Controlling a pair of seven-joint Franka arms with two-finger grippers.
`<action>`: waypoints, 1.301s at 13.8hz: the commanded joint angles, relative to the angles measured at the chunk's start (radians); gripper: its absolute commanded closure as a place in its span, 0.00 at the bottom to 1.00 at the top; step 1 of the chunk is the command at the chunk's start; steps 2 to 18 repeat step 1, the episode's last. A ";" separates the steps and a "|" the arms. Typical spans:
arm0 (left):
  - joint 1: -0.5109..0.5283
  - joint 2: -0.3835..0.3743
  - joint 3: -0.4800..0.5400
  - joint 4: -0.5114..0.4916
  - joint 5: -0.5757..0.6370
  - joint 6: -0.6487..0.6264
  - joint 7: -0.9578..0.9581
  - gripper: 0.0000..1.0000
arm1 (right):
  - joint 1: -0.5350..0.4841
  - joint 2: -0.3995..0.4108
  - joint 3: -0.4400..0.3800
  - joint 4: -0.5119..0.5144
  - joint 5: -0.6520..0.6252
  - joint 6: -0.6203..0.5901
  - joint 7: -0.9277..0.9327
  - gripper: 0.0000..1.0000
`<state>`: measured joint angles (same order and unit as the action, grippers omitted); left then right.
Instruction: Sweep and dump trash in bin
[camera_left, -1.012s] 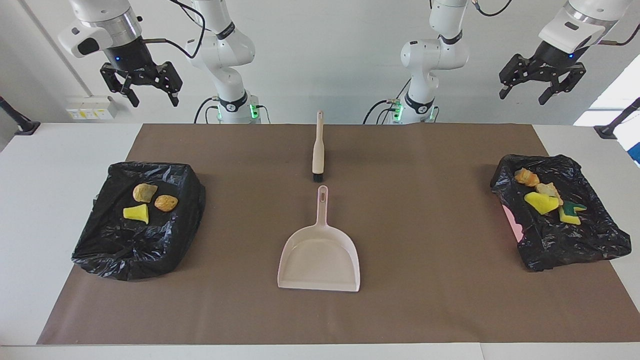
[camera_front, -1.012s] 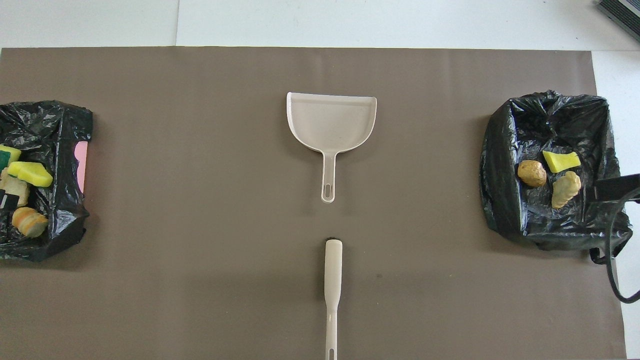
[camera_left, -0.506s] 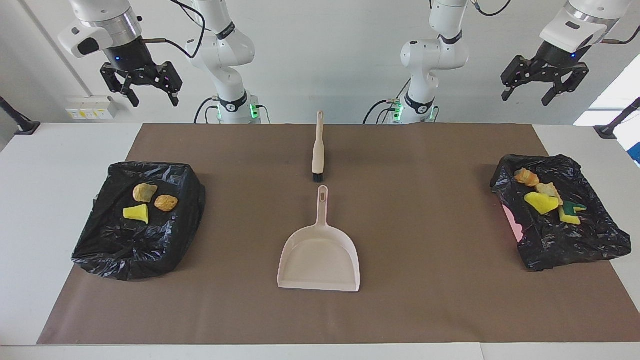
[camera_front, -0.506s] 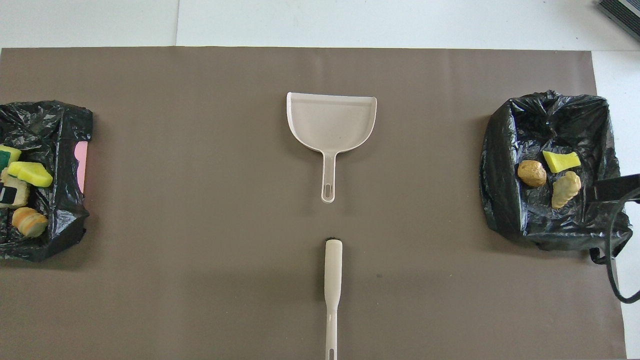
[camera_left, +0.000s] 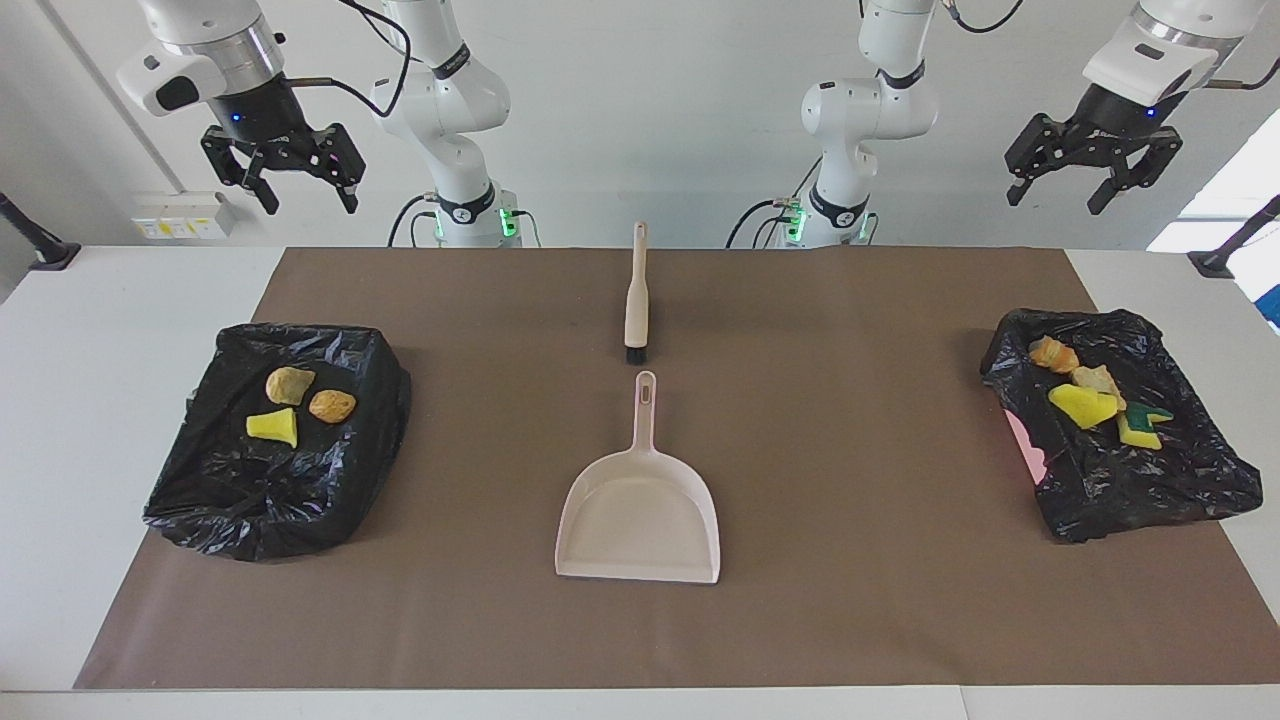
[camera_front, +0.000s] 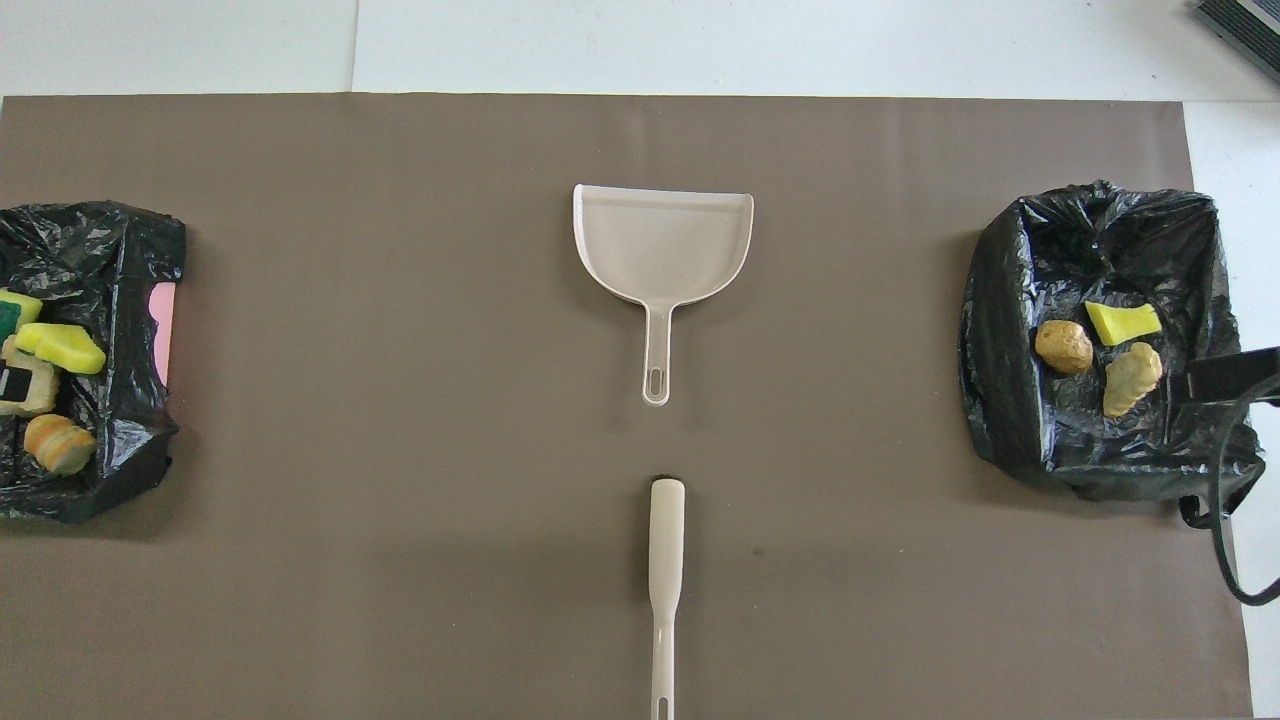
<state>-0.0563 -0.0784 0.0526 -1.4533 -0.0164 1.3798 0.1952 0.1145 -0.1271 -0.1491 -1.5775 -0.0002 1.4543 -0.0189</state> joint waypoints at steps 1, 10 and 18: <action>0.009 -0.031 -0.008 -0.041 0.018 0.025 -0.013 0.00 | -0.006 0.015 0.005 0.027 -0.001 -0.014 0.010 0.00; 0.009 -0.031 -0.008 -0.041 0.018 0.025 -0.013 0.00 | -0.006 0.015 0.005 0.027 -0.001 -0.014 0.010 0.00; 0.009 -0.031 -0.008 -0.041 0.018 0.025 -0.013 0.00 | -0.006 0.015 0.005 0.027 -0.001 -0.014 0.010 0.00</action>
